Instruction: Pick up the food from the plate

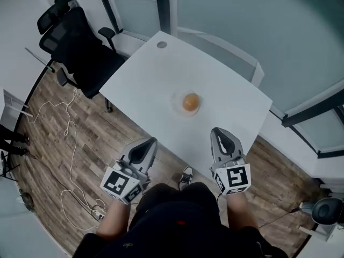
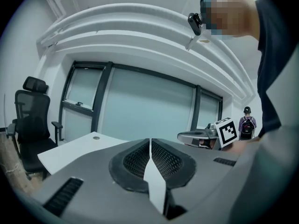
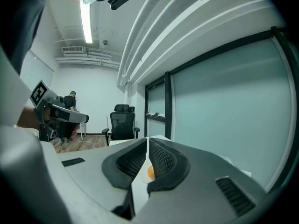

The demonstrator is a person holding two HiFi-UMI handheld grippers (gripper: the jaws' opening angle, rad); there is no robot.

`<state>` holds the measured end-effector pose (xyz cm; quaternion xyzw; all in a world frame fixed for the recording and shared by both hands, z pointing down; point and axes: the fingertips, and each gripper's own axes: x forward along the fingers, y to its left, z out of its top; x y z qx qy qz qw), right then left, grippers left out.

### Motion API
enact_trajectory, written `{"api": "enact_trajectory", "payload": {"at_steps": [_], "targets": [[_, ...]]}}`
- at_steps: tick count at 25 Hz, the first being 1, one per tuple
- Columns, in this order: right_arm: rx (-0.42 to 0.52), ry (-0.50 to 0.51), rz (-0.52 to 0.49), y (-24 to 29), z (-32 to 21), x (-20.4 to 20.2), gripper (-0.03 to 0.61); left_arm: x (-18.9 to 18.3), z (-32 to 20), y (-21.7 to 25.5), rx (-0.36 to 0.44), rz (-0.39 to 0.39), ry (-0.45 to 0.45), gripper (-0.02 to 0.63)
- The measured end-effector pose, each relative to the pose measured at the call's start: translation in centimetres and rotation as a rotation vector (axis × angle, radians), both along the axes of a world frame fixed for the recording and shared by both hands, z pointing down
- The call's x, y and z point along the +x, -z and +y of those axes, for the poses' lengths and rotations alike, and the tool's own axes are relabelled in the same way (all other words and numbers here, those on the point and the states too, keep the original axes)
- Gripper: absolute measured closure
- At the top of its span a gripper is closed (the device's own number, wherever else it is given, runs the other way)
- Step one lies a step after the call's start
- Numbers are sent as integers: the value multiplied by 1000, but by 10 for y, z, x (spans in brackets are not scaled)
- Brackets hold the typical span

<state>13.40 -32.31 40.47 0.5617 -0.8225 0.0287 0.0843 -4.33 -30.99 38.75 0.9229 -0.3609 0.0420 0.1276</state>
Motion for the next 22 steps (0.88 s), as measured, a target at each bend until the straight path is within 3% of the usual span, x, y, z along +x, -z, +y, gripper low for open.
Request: {"api": "enact_trajectory", "payload": {"at_steps": [7,13,16,22], "targets": [[-5,12,-36,-7,-47,8,548,11,-38,-21,-55,-36,-7,581],[-71,-12,37,-28,-85,-15,542,14,-81,-46,-85,1,-84,581],[-117,-29,36,-41,-108,-26,416,20,-108,-52,-86,0,-117,581],[-241,-76,58,-107,-160,-36,298,0,-134,-51,-102,29,-133,581]]}}
